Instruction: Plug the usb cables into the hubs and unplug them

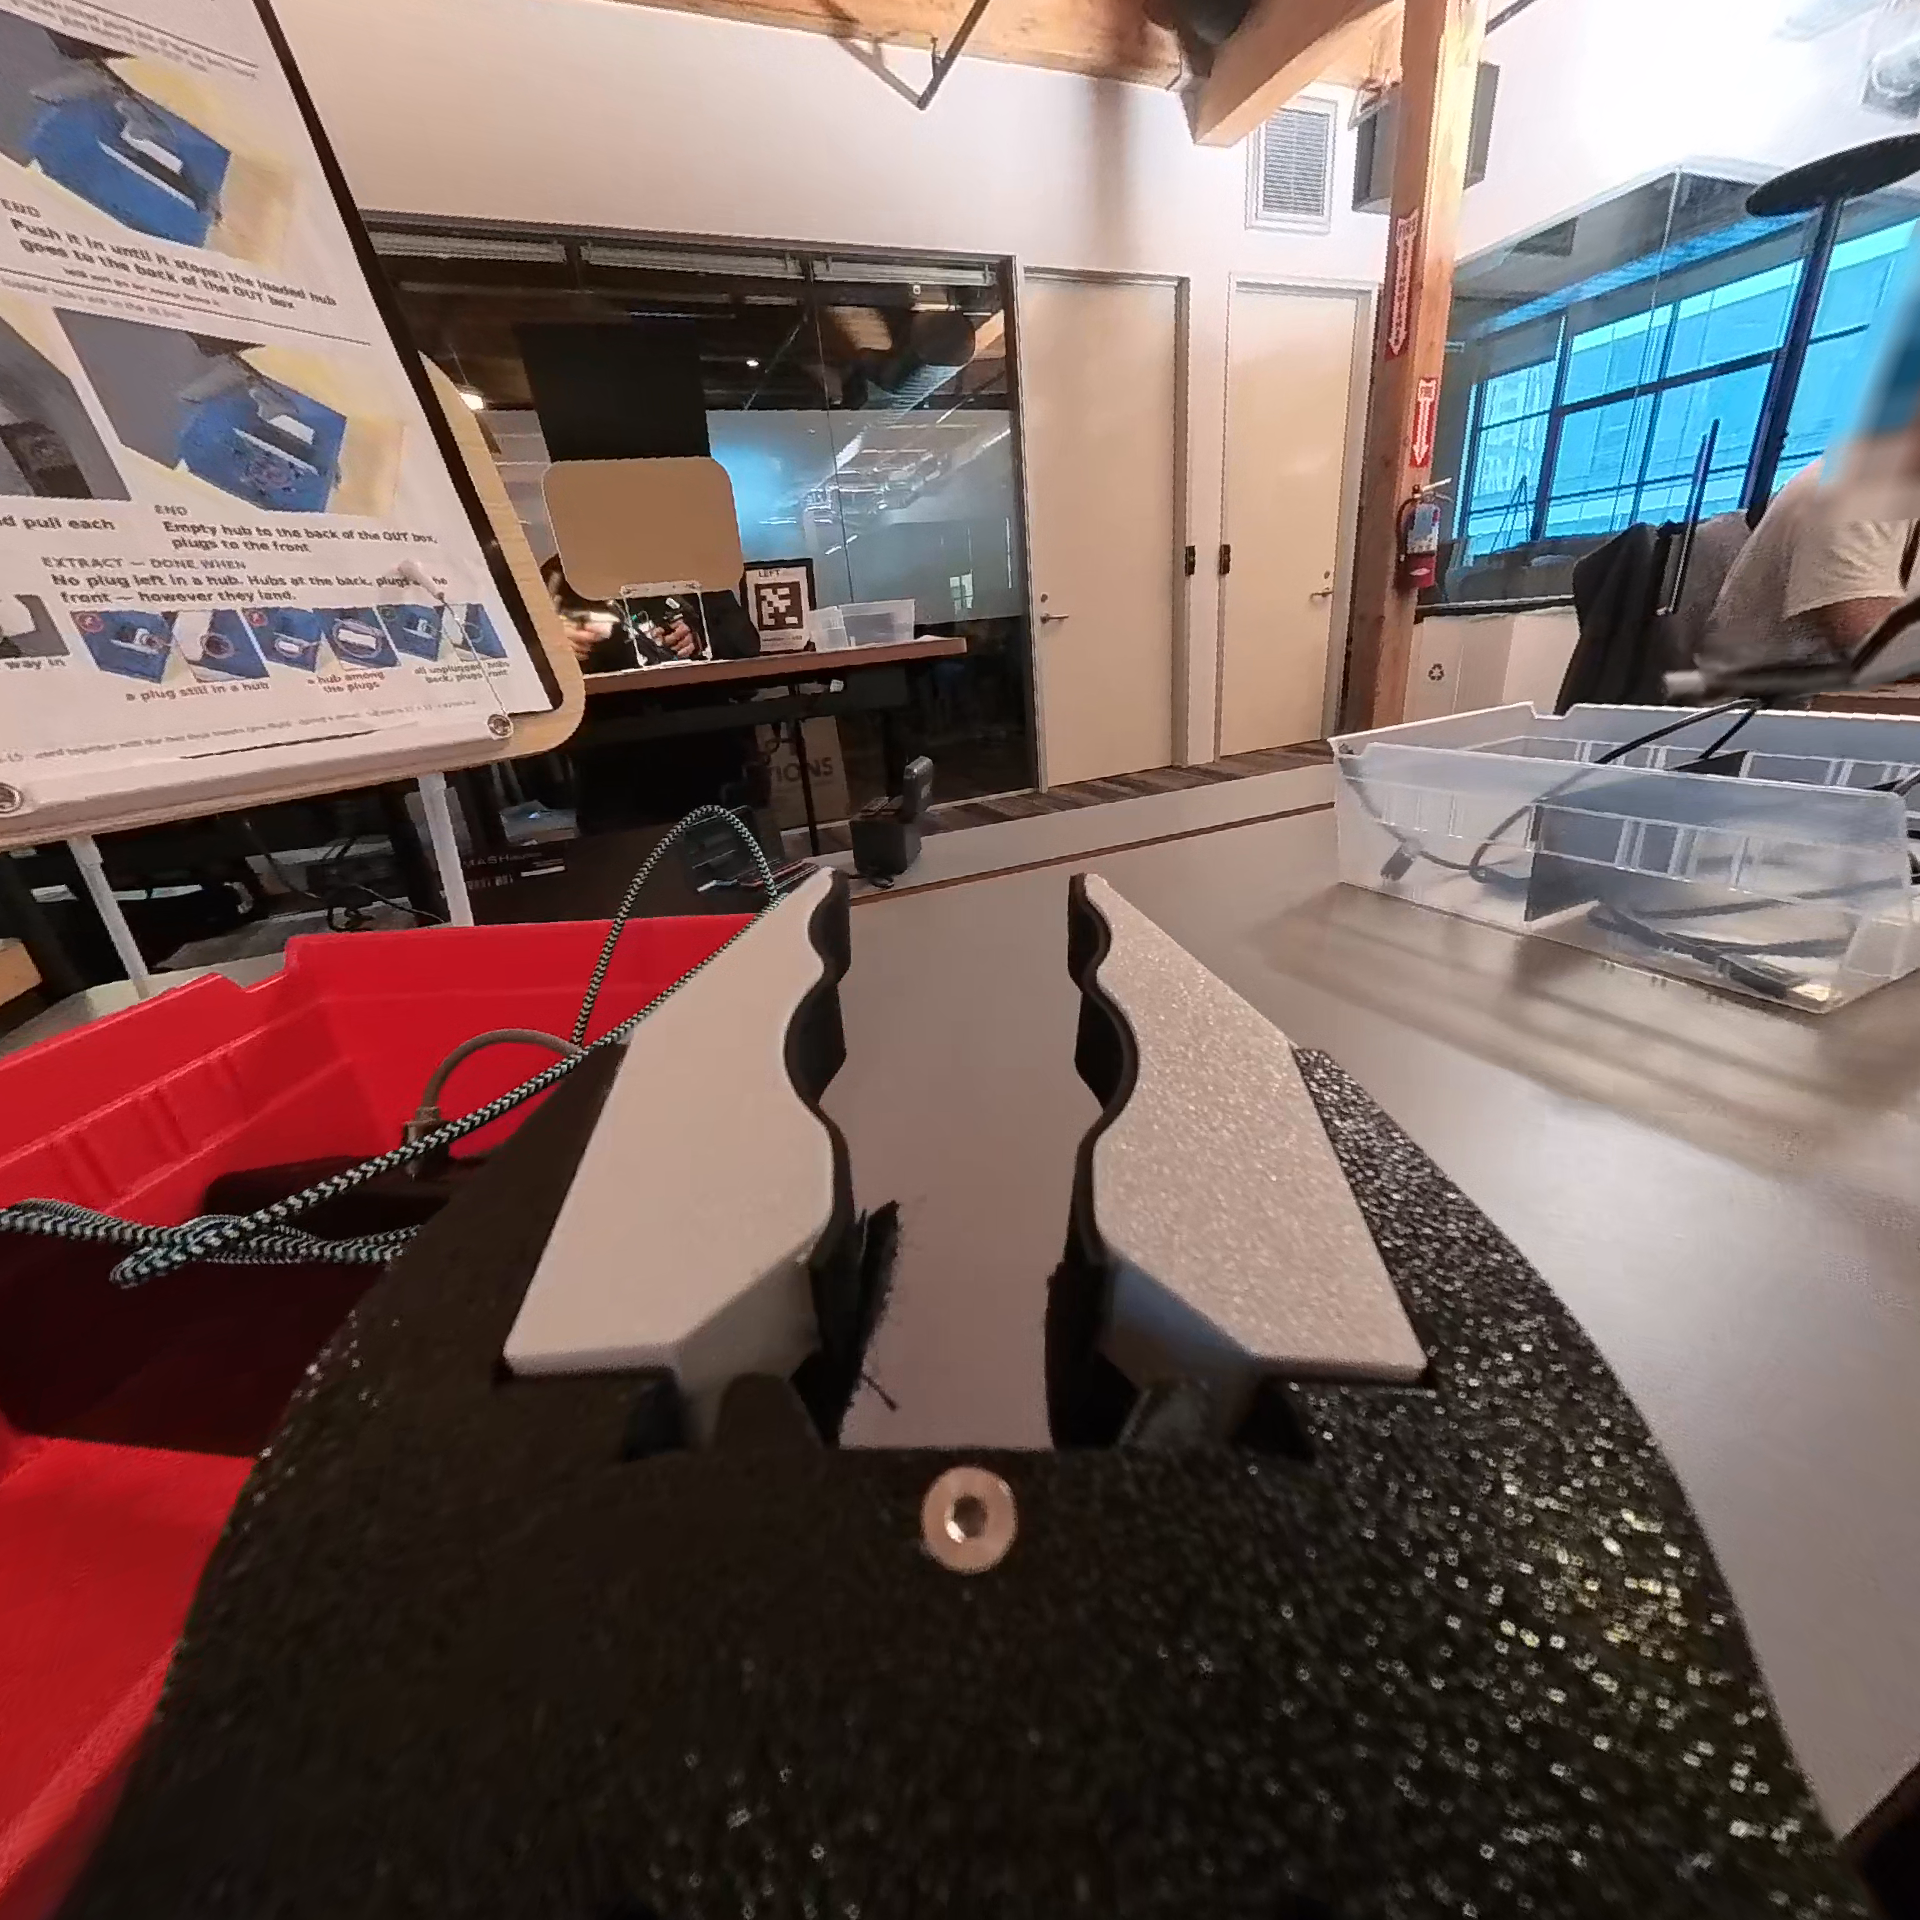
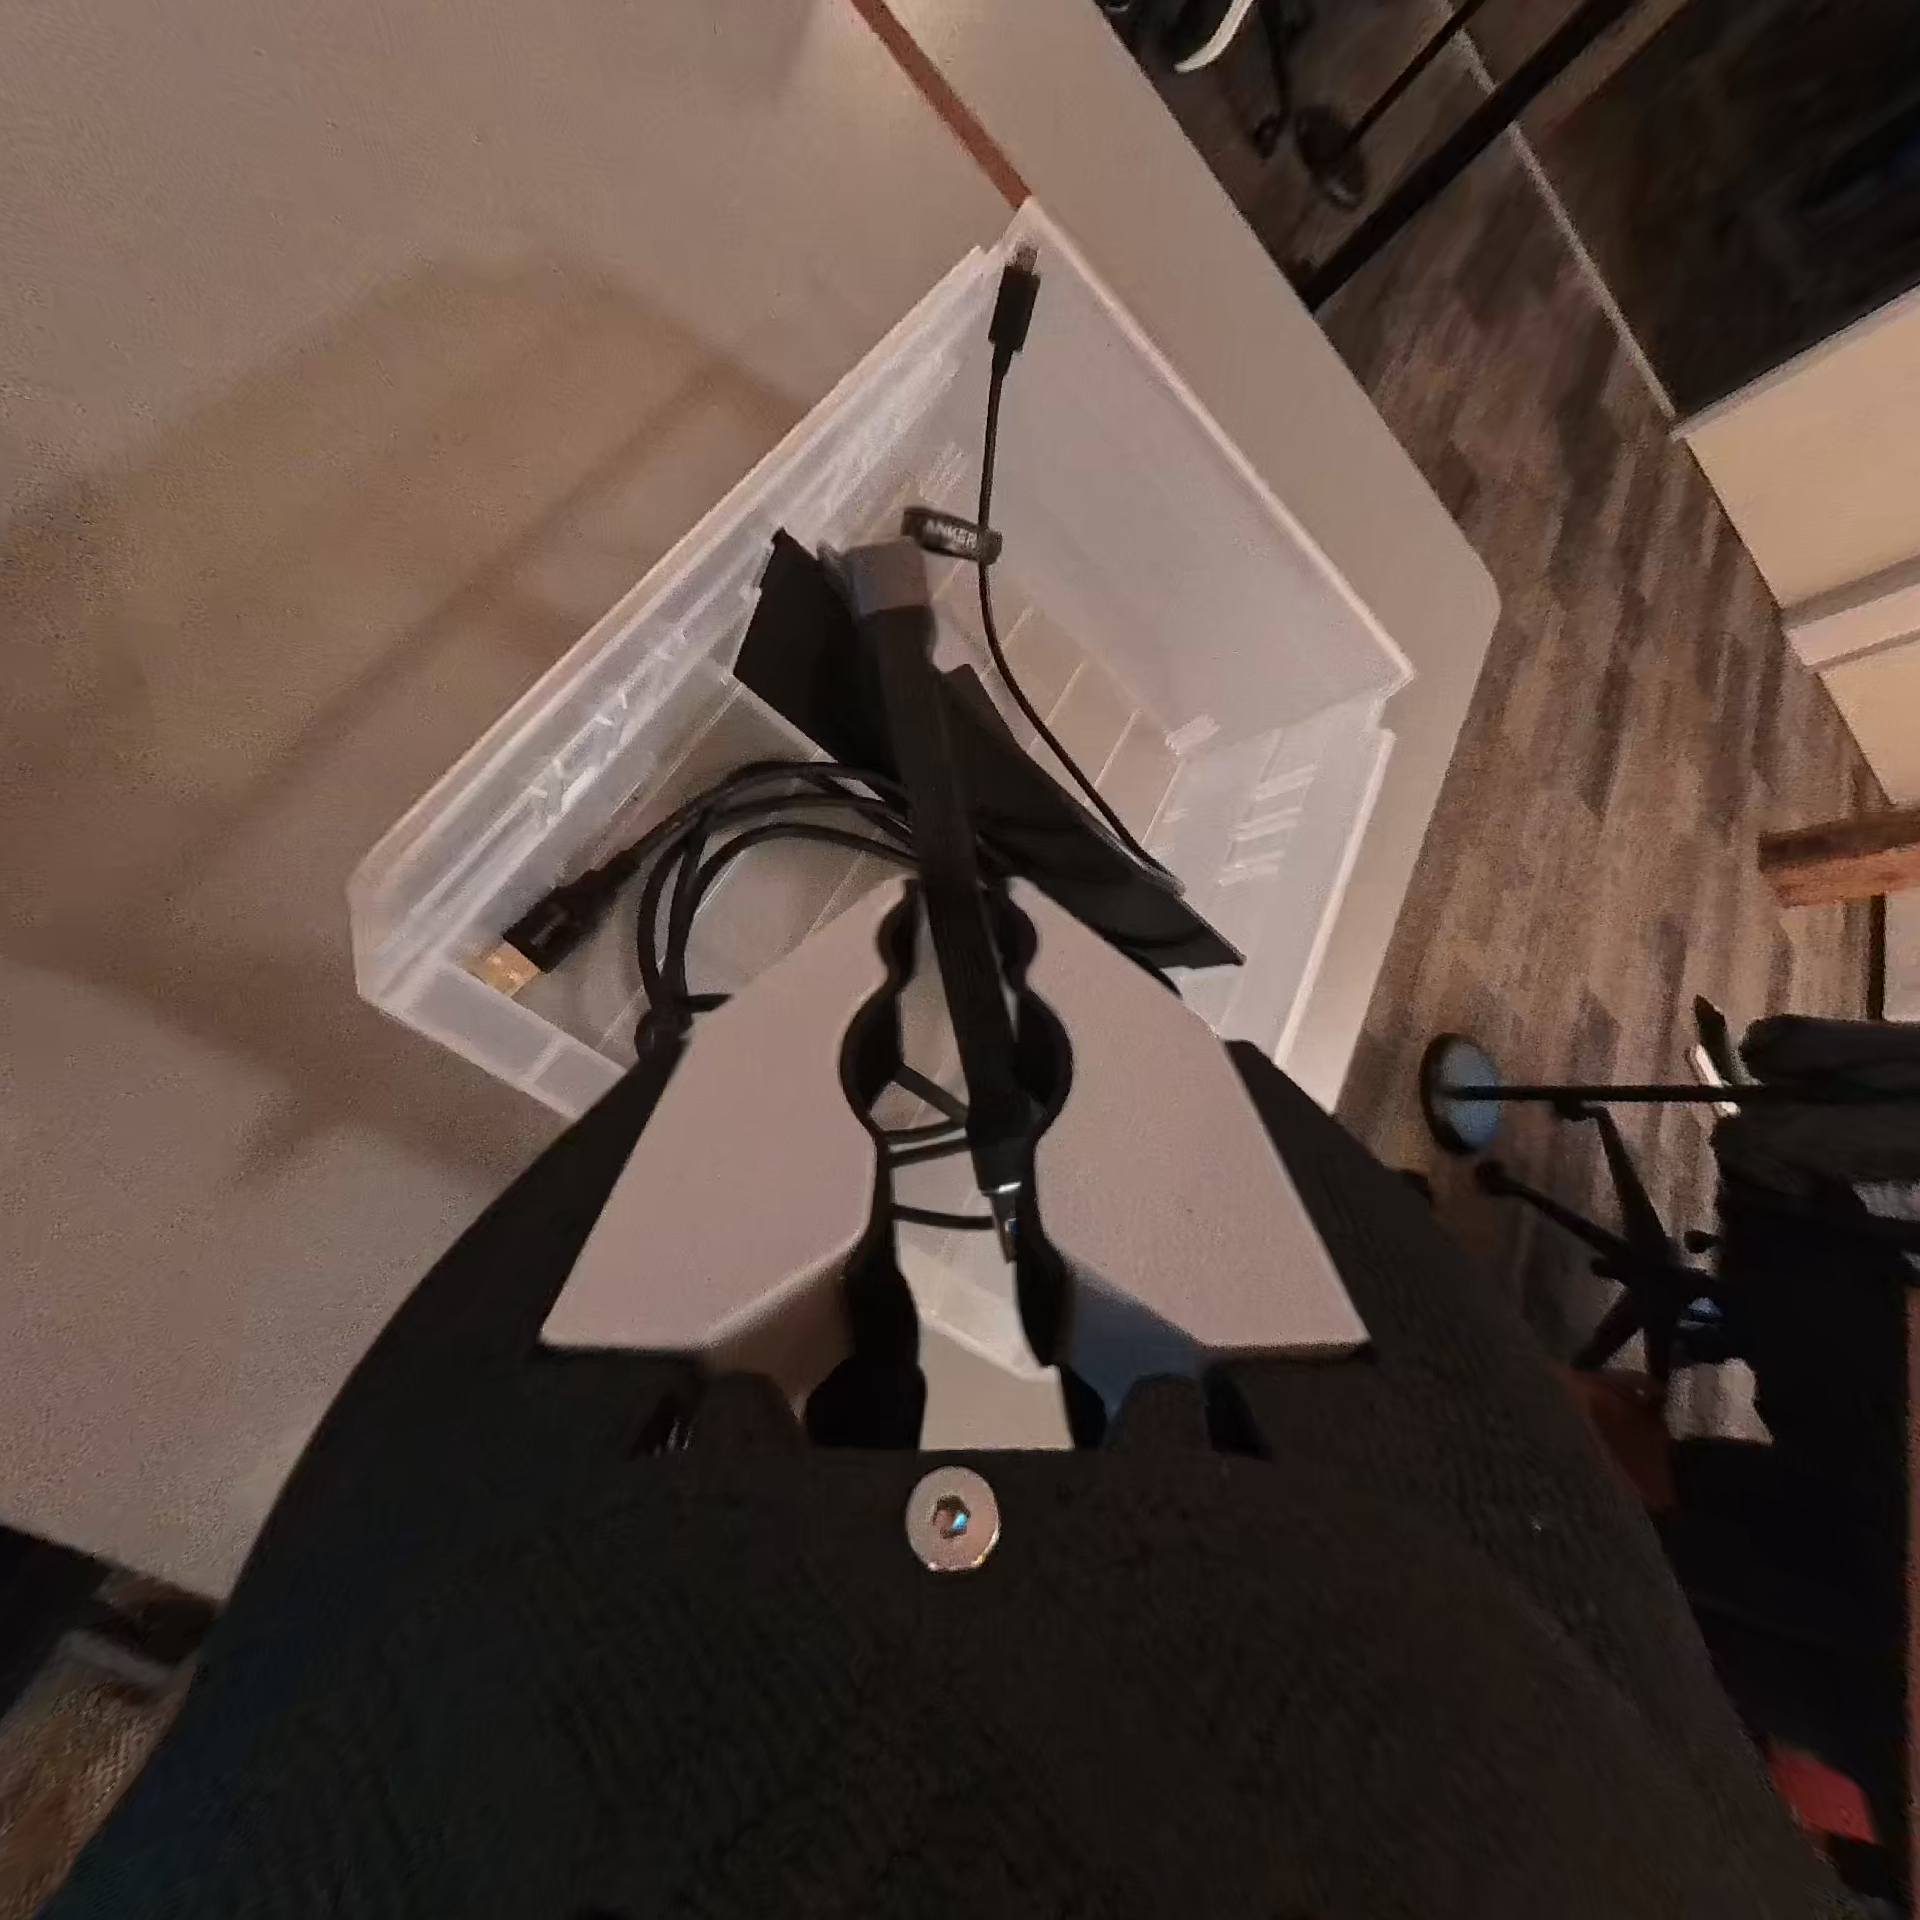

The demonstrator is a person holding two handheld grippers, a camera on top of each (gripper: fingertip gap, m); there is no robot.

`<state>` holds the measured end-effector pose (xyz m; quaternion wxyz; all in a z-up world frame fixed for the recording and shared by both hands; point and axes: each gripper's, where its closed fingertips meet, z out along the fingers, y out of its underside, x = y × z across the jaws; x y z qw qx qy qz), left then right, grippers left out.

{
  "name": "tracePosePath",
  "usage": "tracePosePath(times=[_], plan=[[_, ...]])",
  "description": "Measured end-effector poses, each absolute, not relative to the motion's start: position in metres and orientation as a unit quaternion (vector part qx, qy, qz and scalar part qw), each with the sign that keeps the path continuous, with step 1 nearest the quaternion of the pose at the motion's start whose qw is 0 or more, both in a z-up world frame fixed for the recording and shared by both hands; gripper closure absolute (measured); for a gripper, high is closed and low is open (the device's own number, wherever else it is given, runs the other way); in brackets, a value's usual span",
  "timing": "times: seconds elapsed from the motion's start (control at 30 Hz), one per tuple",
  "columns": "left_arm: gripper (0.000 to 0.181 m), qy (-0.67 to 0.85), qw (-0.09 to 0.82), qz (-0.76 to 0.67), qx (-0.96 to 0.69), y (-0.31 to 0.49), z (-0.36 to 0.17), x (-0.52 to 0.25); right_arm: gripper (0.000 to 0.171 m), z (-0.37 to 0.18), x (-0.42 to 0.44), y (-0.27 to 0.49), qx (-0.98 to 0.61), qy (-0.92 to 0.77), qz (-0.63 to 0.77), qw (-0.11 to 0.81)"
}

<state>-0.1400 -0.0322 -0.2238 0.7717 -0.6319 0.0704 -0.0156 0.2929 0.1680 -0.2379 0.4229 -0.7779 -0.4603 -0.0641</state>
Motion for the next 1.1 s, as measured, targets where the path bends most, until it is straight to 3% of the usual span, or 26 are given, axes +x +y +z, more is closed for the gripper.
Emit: tracePosePath(times=[0.03,0.07,0.33,0.73,0.97,1.1], plan=[[0.141,0.070,0.772,-0.015,-0.631,-0.033,-0.223,-0.140,0.139,-0.244,0.292,0.169,-0.779,-0.464,-0.056,0.417],[0.141,0.070,0.772,-0.015,-0.631,-0.033,-0.223,-0.140,0.133,-0.248,0.291,0.169,-0.783,-0.464,-0.046,0.412],[0.141,0.080,0.767,-0.028,-0.636,-0.029,-0.229,-0.130,0.143,-0.218,0.258,0.162,-0.751,-0.450,-0.083,0.476],[0.141,0.098,0.747,-0.042,-0.656,-0.022,-0.250,-0.114,0.158,-0.240,-0.007,0.112,-0.564,-0.482,0.188,0.643],[0.140,0.109,0.743,0.000,-0.660,-0.022,-0.248,-0.121,0.158,-0.260,-0.018,0.113,-0.535,-0.438,0.268,0.671],[0.139,0.144,0.746,0.025,-0.650,-0.026,-0.221,-0.110,0.158,-0.255,-0.011,0.112,-0.532,-0.429,0.284,0.672]])
